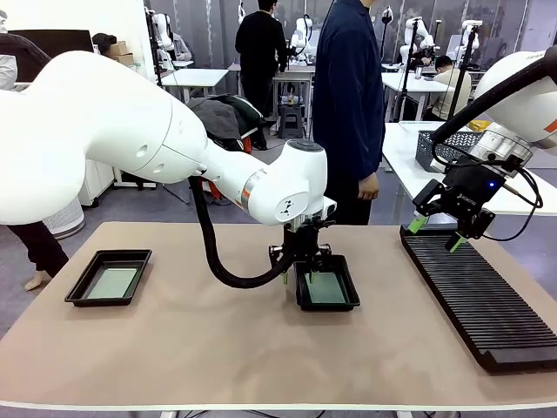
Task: Inspect and transfer BCBs to ESD trays.
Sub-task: Pick up the ESD tray and place it on the left side of the table.
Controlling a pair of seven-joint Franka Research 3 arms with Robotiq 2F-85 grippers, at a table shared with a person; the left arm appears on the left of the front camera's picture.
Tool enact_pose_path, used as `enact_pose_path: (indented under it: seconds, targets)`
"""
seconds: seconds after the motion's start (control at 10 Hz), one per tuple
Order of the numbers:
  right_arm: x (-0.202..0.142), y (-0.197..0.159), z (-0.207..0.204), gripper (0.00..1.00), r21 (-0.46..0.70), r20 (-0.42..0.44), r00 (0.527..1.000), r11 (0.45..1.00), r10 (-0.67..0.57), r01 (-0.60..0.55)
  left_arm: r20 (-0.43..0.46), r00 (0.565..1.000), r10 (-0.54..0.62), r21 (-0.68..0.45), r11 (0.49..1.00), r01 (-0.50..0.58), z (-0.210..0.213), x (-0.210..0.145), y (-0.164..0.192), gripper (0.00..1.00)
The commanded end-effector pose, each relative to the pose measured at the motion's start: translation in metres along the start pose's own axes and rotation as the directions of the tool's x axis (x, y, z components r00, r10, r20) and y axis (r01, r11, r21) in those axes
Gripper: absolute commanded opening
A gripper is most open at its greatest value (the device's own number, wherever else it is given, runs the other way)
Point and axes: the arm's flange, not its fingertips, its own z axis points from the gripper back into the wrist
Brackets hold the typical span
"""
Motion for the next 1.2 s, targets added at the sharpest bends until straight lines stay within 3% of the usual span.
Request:
enact_pose_path:
  seconds: [0.0,0.9,1.1]
  targets:
    - [0.0005,0.0012,-0.0008,1.0,0.001,0.017,1.0,1.0,-0.022,0.022,-0.009,1.0,0.005,0.001,1.0,-0.005,-0.0032,0.0037,0.0001,0.57]
    - [0.0005,0.0012,-0.0008,1.0,0.001,0.017,1.0,1.0,-0.022,0.022,-0.017,1.0,0.007,-0.02,1.0,-0.007,-0.0072,0.0108,0.0041,0.17]
    - [0.0005,0.0012,-0.0008,1.0,0.001,0.017,1.0,1.0,-0.022,0.022,-0.02,1.0,0.007,-0.023,1.0,-0.007,-0.008,0.0123,0.0058,0.15]
